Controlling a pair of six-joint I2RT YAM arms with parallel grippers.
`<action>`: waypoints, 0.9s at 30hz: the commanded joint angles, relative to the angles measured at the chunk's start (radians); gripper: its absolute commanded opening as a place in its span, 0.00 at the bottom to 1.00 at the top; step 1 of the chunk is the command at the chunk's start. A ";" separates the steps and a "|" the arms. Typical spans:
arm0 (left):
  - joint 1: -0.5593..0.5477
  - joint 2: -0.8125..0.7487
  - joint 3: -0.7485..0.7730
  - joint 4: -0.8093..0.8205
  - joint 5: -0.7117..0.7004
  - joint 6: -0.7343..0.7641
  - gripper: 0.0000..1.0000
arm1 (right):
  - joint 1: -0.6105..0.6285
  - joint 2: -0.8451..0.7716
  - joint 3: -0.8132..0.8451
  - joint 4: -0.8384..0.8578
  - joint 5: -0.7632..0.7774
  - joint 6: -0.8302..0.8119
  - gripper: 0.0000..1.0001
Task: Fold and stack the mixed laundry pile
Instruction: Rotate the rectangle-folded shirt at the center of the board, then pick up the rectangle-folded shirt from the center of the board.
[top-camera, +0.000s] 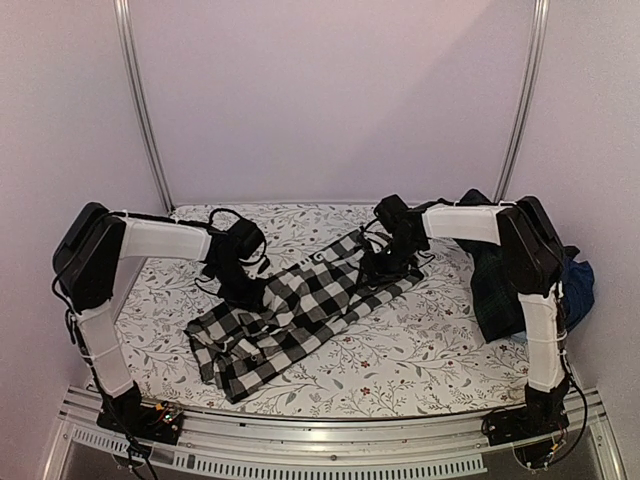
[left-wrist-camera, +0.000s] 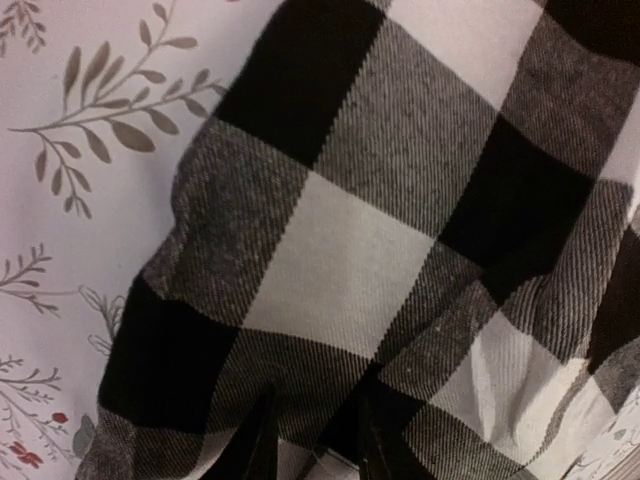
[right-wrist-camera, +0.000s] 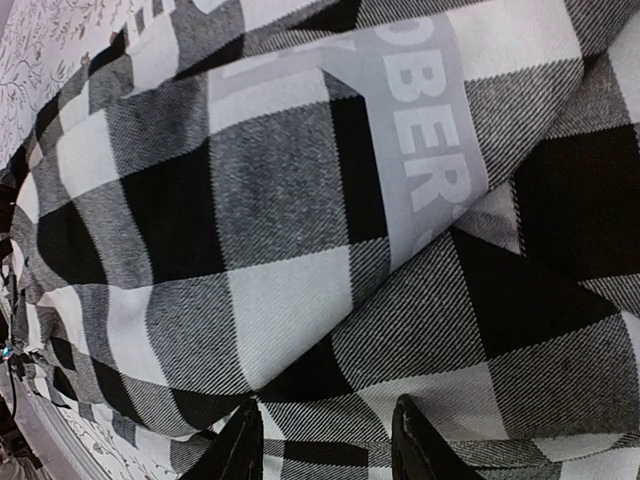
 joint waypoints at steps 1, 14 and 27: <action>-0.083 0.038 -0.046 -0.055 0.022 0.027 0.25 | -0.005 0.081 0.036 0.000 0.023 -0.005 0.42; -0.360 0.045 -0.014 0.096 0.248 -0.155 0.23 | -0.091 0.342 0.379 -0.038 0.080 -0.149 0.41; -0.185 -0.113 0.002 0.336 0.288 -0.210 0.42 | -0.093 0.001 0.204 0.073 -0.121 -0.060 0.44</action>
